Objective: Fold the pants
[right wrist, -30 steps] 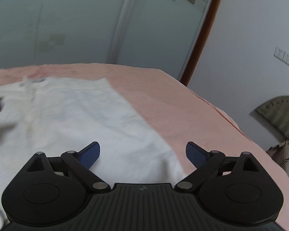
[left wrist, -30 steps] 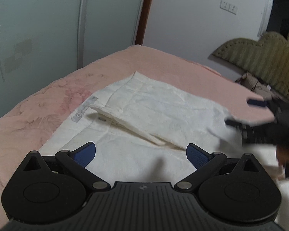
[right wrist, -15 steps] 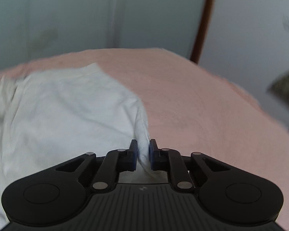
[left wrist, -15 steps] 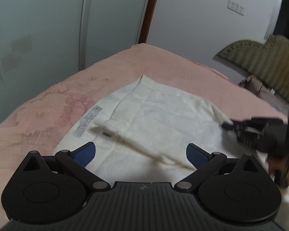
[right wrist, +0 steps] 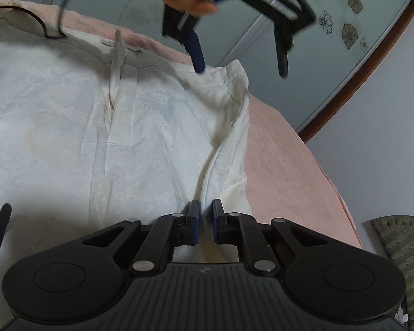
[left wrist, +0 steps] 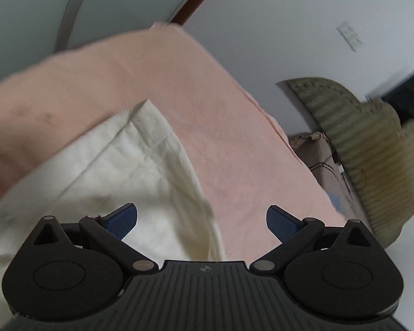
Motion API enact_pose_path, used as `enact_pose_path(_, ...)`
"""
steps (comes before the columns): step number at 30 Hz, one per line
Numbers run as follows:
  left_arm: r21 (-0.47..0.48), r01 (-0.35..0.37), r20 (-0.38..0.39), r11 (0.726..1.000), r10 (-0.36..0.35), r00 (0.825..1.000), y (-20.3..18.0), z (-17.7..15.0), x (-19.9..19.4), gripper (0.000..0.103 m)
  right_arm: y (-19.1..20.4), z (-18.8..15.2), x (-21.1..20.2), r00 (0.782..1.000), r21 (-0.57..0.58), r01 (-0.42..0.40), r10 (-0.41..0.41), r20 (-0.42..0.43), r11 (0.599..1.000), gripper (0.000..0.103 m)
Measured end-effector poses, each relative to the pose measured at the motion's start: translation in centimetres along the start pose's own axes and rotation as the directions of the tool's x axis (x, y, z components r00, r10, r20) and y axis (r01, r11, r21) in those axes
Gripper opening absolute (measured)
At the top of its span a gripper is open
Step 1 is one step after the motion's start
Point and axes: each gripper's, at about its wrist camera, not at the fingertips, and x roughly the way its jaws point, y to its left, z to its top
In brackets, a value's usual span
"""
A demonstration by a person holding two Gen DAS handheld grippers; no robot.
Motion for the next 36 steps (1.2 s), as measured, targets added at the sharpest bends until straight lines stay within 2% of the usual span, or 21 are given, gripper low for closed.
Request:
enact_pose_path(2,-0.041,-0.035,-0.010,0.999,0.035,0.999,0.4,0.9,1.9,0.093,-0.5,0.1,0.2,1.000,0.024,-0.003,0.003,0.011,1.000,0.010)
enact_pose_path(3,-0.053,-0.057,-0.023,0.997,0.056,0.998,0.6,1.0,2.7,0.077,-0.6,-0.1,0.1,1.000,0.034,-0.004,0.003,0.017,0.999,0.010)
enact_pose_path(4,-0.074,-0.073,-0.050,0.995,0.070,0.996,0.9,1.2,3.4,0.050,-0.6,-0.1,0.0,1.000,0.042,-0.002,0.001,0.022,0.999,0.010)
enact_pose_path(5,-0.092,-0.083,-0.075,0.992,0.077,0.994,1.2,1.1,3.9,0.036,-0.6,-0.2,-0.1,1.000,0.047,0.003,-0.004,0.025,0.999,0.010)
enact_pose_path(6,-0.108,-0.068,-0.082,0.992,0.060,0.995,1.5,0.8,3.9,0.018,-0.5,-0.1,-0.2,1.000,0.049,0.017,-0.018,0.025,0.999,0.010)
enact_pose_path(7,-0.115,-0.042,-0.051,0.992,0.036,0.998,1.9,0.4,3.5,0.013,-0.5,-0.1,-0.4,0.999,0.056,0.033,-0.035,0.021,0.998,0.010)
enact_pose_path(9,-0.084,-0.033,-0.009,0.996,0.032,0.999,1.8,-0.8,1.7,0.006,-0.5,0.0,-1.1,0.997,0.092,0.082,-0.082,0.001,0.992,0.014)
enact_pose_path(11,-0.025,-0.016,0.038,1.000,0.017,0.999,1.4,-2.3,-0.8,0.005,-0.6,0.0,-2.4,0.990,0.127,0.143,-0.143,-0.012,0.981,0.026)
enact_pose_path(12,0.014,-0.002,0.057,1.000,0.001,0.998,1.1,-3.2,-2.5,0.005,-0.5,-0.1,-3.1,0.986,0.131,0.168,-0.168,-0.014,0.977,0.028)
enact_pose_path(14,0.071,0.028,0.082,0.997,-0.033,0.996,1.0,-5.2,-5.7,0.005,0.3,-0.3,-4.4,0.972,0.092,0.236,-0.233,-0.041,0.967,0.044)
enact_pose_path(16,0.098,0.058,0.108,0.994,-0.069,0.992,1.5,-7.3,-8.8,0.005,1.2,-0.9,-5.3,0.942,0.021,0.327,-0.324,-0.081,0.945,0.044)
enact_pose_path(18,0.125,0.085,0.141,0.989,-0.102,0.985,2.3,-9.1,-11.6,0.005,1.4,-1.6,-6.2,0.924,0.006,0.366,-0.363,-0.116,0.930,0.044)
enact_pose_path(21,0.165,0.083,0.184,0.983,-0.113,0.976,3.6,-11.8,-14.4,0.005,0.6,-2.6,-7.3,0.924,0.073,0.359,-0.344,-0.166,0.930,0.041)
enact_pose_path(22,0.171,0.072,0.185,0.983,-0.104,0.977,4.0,-12.5,-15.0,0.005,0.4,-2.7,-7.8,0.928,0.097,0.350,-0.331,-0.172,0.932,0.026)
enact_pose_path(23,0.173,0.062,0.182,0.983,-0.094,0.979,4.4,-13.0,-15.0,0.005,0.4,-2.7,-8.5,0.932,0.124,0.343,-0.320,-0.171,0.931,0.016)
enact_pose_path(25,0.158,0.027,0.156,0.987,-0.052,0.986,5.0,-13.6,-14.7,0.005,1.3,-2.3,-10.1,0.936,0.136,0.338,-0.318,-0.153,0.931,0.011)
enact_pose_path(27,0.145,0.010,0.132,0.989,-0.029,0.991,6.0,-14.3,-15.2,0.003,2.9,-1.9,-11.8,0.937,0.112,0.335,-0.318,-0.144,0.935,0.010)
enact_pose_path(29,0.192,-0.016,0.144,0.981,-0.012,0.989,5.9,-15.3,-16.3,0.003,5.0,-1.8,-13.6,0.942,0.096,0.318,-0.304,-0.141,0.943,0.009)
enact_pose_path(33,0.326,-0.103,0.181,0.940,0.044,0.982,5.8,-17.9,-19.0,0.004,9.5,-2.2,-16.7,0.965,0.104,0.231,-0.214,-0.150,0.967,0.009)
enact_pose_path(36,0.360,-0.173,0.153,0.917,0.125,0.980,7.3,-19.4,-18.2,0.004,12.3,-3.2,-16.8,0.969,0.101,0.189,-0.170,-0.177,0.977,0.008)
